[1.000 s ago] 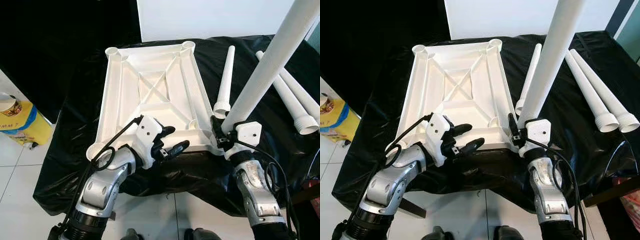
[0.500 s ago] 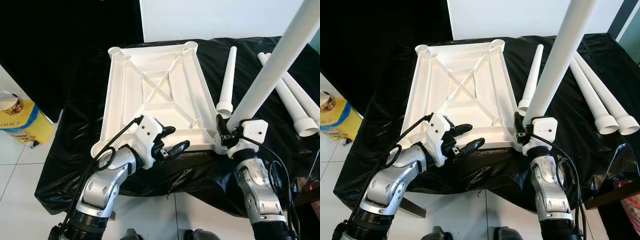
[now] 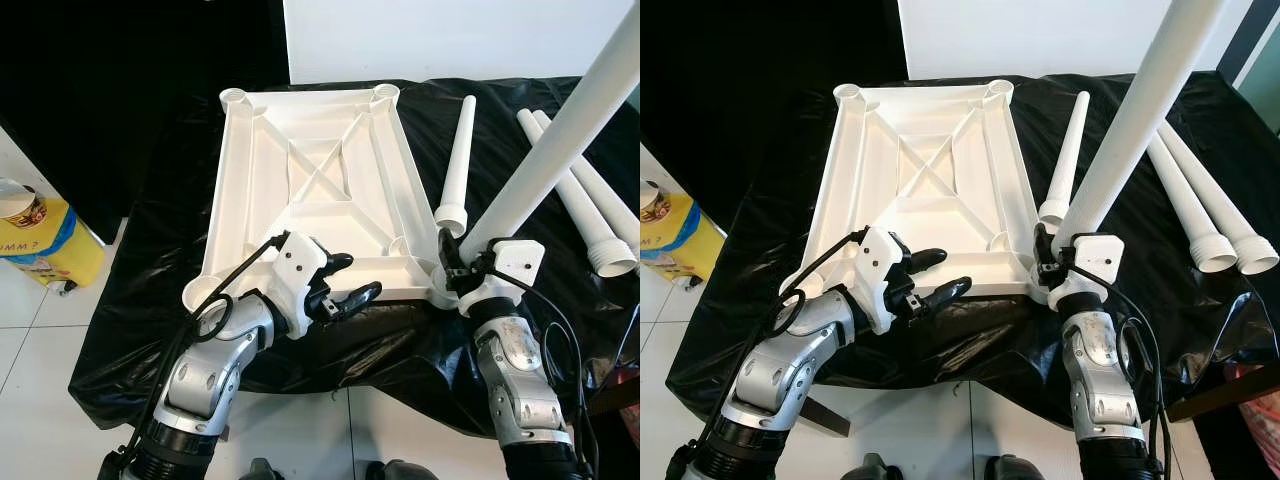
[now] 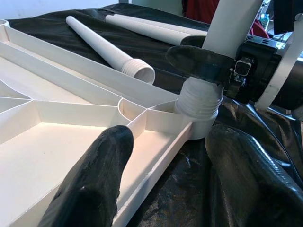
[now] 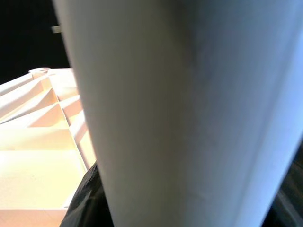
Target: Building children table
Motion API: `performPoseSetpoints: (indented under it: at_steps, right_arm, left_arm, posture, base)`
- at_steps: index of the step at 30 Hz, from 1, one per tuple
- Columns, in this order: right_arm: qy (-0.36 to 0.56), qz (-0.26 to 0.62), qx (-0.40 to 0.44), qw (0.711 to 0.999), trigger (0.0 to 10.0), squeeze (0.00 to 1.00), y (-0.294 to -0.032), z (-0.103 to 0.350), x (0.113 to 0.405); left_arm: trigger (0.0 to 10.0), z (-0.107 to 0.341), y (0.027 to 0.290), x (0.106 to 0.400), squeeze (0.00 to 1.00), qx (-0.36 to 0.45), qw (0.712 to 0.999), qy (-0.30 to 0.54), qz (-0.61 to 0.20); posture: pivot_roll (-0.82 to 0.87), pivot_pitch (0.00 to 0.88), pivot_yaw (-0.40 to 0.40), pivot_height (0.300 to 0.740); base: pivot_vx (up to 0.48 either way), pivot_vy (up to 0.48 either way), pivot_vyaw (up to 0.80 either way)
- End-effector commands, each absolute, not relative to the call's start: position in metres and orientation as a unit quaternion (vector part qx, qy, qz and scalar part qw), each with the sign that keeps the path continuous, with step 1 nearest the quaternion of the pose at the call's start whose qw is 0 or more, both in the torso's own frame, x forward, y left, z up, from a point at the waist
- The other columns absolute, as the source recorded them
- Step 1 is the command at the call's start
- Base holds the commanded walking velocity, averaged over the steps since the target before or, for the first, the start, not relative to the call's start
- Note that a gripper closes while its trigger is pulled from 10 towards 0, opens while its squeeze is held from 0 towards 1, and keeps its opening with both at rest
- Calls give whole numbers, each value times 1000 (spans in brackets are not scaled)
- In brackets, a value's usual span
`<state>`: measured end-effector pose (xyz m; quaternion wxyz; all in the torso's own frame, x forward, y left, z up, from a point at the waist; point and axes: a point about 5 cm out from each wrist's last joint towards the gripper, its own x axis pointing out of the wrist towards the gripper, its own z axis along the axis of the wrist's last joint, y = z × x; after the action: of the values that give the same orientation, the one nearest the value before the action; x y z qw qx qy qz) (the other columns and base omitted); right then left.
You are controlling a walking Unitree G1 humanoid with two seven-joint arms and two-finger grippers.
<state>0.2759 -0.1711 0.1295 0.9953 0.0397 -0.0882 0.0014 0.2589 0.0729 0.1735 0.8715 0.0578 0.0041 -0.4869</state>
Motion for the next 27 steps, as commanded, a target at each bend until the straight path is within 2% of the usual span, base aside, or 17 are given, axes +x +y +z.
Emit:
performPoseSetpoints:
  at_steps: [1,6,27]
  right_arm:
    - [67,-37,76,994,10000,0,-177,72,261]
    - [7,11,41,999,10000,0,-169,88,261]
    - [-75,73,-33,994,10000,0,-162,111,256]
  left_arm:
    - [10000,173,72,258,0,58,882,3,-468]
    - [10000,174,72,259,0,57,884,1,-464]
    - [10000,172,67,259,0,47,886,-3,-461]
  posture:
    - [0,127,45,740]
    - [-8,130,39,740]
    - [-42,138,19,740]
  base:
    - [0,0,0]
    - [0,0,0]
    - [0,0,0]
